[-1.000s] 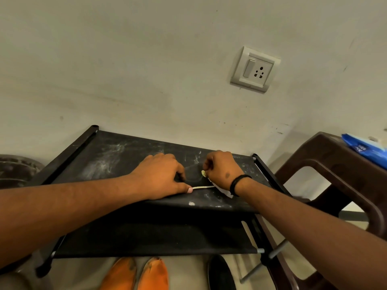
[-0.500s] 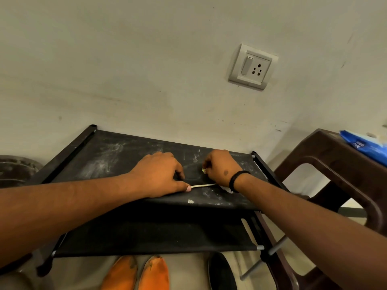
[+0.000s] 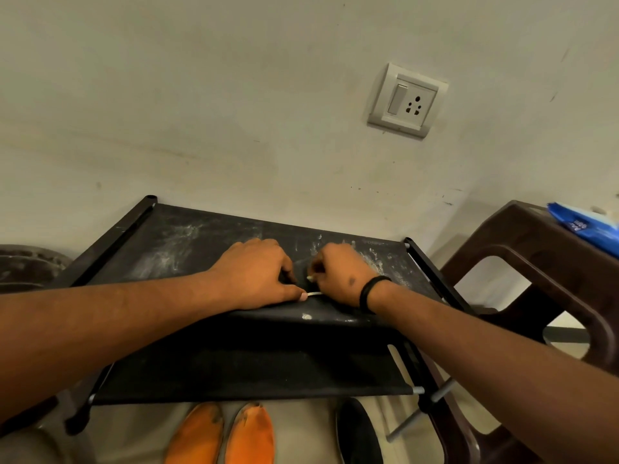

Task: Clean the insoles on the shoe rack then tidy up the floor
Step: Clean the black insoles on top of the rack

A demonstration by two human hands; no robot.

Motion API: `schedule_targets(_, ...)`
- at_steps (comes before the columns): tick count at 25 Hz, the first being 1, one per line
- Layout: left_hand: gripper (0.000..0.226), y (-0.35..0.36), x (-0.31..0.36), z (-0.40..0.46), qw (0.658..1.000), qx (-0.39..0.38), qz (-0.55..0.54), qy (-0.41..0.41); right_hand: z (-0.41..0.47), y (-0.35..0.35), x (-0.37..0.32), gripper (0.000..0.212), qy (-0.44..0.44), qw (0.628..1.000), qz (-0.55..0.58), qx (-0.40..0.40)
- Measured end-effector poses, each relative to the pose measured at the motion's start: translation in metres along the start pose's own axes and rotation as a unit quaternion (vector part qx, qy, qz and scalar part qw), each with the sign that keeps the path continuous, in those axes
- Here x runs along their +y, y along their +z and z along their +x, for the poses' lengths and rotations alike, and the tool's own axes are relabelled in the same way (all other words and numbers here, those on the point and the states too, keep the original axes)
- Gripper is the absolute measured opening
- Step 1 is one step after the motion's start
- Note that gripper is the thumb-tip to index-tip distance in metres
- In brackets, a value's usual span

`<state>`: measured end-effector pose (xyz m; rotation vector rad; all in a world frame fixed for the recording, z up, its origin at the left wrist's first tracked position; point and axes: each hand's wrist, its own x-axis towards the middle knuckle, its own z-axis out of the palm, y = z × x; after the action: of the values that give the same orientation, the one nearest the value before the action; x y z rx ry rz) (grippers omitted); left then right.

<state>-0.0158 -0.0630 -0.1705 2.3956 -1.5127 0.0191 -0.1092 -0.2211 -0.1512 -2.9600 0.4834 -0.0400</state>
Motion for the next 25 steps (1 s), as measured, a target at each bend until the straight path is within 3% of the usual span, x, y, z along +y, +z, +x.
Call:
schedule_targets(3,0.046,0.002,-0.001,0.001,1.0,-0.001,0.001,0.006,-0.009,-0.001,-0.004,0.017,-0.029,0.999,0.019,-0.028)
schedule_targets(5,0.045,0.001,-0.001,0.002,1.0,-0.004,-0.011,0.007,0.004,-0.007,0.011,0.014,0.04,0.997,-0.073,0.008)
schedule_targets(7,0.046,0.001,-0.001,0.002,1.0,-0.001,-0.015,0.007,0.012,-0.01,0.019,0.017,0.102,0.991,-0.077,0.042)
schedule_targets(12,0.047,0.002,-0.004,0.001,1.0,0.017,-0.002,0.003,-0.012,0.003,-0.014,0.013,-0.038,0.991,0.124,-0.028)
schedule_targets(14,0.05,0.003,-0.003,0.002,1.0,0.017,-0.008,-0.002,-0.008,0.0,-0.004,0.009,-0.034,0.993,0.111,-0.026)
schedule_targets(18,0.052,0.002,-0.002,0.004,1.0,0.018,-0.02,-0.015,0.015,-0.01,0.02,0.014,0.083,0.996,-0.021,0.039)
schedule_targets(22,0.048,0.001,-0.003,0.001,0.999,0.03,-0.023,-0.012,-0.009,0.002,-0.011,0.013,-0.026,0.995,0.098,-0.022)
schedule_targets(25,0.05,0.002,-0.005,0.004,0.999,0.029,-0.033,-0.018,0.004,-0.002,0.003,0.012,0.019,0.999,0.028,0.007)
